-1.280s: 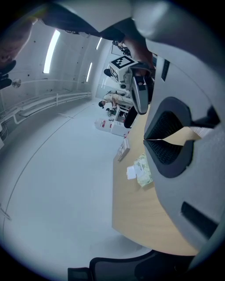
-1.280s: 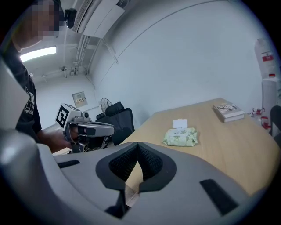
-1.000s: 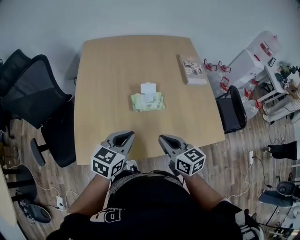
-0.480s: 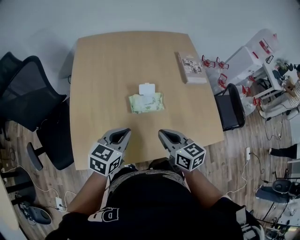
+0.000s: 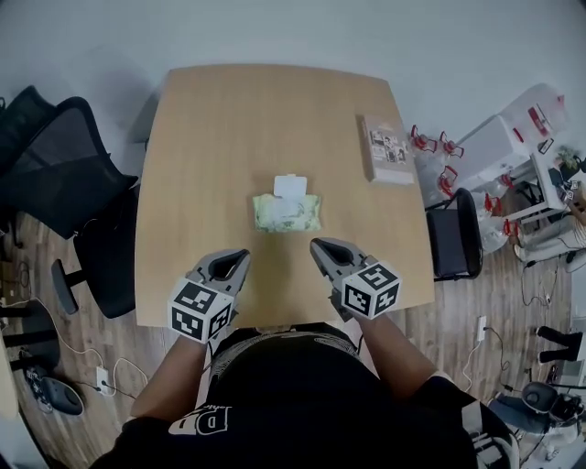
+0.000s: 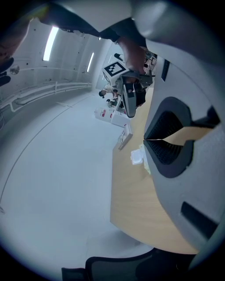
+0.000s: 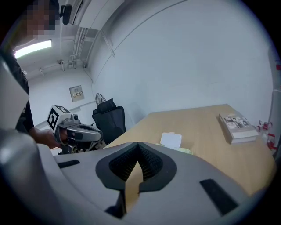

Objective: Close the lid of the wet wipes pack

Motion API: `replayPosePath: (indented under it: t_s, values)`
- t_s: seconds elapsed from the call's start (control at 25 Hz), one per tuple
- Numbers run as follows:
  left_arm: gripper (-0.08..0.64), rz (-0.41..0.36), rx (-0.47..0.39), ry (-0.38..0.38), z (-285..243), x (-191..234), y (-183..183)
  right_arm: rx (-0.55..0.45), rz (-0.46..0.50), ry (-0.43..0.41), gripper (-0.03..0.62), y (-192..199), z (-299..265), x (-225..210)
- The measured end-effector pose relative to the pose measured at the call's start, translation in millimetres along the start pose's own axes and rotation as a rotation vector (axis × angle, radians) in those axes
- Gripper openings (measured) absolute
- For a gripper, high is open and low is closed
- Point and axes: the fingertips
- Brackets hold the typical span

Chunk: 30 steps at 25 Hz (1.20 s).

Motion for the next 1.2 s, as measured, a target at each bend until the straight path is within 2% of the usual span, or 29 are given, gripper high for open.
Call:
replayPosePath:
  t_s: [0.2,0.4,0.8,1.04,1.2]
  values:
    - [0.02,0.007,0.018,-0.05,-13.3,-1.1,3.4,0.053,-0.001,-0.027,0.005,11.5,-18.9,-33.5]
    - [0.02,-0.003,0.078,-0.114,-21.4,1.5,18.4,0.1,0.004,-0.042,0.005,21.4,-44.2,-70.4]
    - [0.02,0.055,0.079,-0.249,-6.9,7.6,27.4,0.133,0.125,-0.051,0.006,21.3,-109.7,-127.7]
    - [0.02,0.091,0.083,-0.294,1.4,8.7,33.4,0.16,0.15,-0.037,0.063,27.1,-135.8,-153.2]
    - [0.02,0.102,0.088,-0.316,7.3,10.2,36.4,0.184,0.15,-0.023,0.072,34.9,-147.5,-166.1]
Point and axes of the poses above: the fingertips, and each gripper's own axes: z backward along the fingers, x to its left, y out of its underside, and after that the axes turned 13 degrees about -x, right-handed
